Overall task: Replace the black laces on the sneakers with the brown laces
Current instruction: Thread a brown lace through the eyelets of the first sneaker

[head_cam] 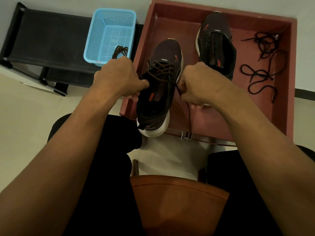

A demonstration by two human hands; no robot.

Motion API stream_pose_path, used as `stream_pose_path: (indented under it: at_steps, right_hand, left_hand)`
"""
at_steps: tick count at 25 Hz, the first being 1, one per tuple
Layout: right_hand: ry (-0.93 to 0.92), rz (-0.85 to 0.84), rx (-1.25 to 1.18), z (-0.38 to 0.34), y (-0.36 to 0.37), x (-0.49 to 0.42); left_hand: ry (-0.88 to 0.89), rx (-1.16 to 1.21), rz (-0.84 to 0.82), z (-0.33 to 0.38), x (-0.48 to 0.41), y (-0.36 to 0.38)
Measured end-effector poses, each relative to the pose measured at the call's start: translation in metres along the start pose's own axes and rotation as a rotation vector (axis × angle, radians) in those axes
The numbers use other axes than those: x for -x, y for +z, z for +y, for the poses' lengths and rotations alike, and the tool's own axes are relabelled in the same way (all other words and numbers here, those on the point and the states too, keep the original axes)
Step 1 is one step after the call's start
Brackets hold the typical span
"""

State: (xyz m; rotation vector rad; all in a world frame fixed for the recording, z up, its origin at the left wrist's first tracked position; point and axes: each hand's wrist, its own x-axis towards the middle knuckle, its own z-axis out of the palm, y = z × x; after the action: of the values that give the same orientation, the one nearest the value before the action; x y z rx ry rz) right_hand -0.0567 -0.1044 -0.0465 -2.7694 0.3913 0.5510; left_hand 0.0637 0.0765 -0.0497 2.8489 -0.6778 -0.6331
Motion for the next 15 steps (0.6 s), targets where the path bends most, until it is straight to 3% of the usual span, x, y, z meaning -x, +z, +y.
stream_pose_path:
  at_steps: [6, 15]
  right_hand:
    - [-0.102, 0.135, -0.214, 0.002, -0.012, 0.001]
    - [0.069, -0.013, -0.011, -0.003, -0.006, 0.0]
  left_hand:
    - [0.014, 0.0, 0.002, 0.001, 0.0, 0.002]
    - [-0.007, 0.035, -0.026, 0.001, 0.001, 0.002]
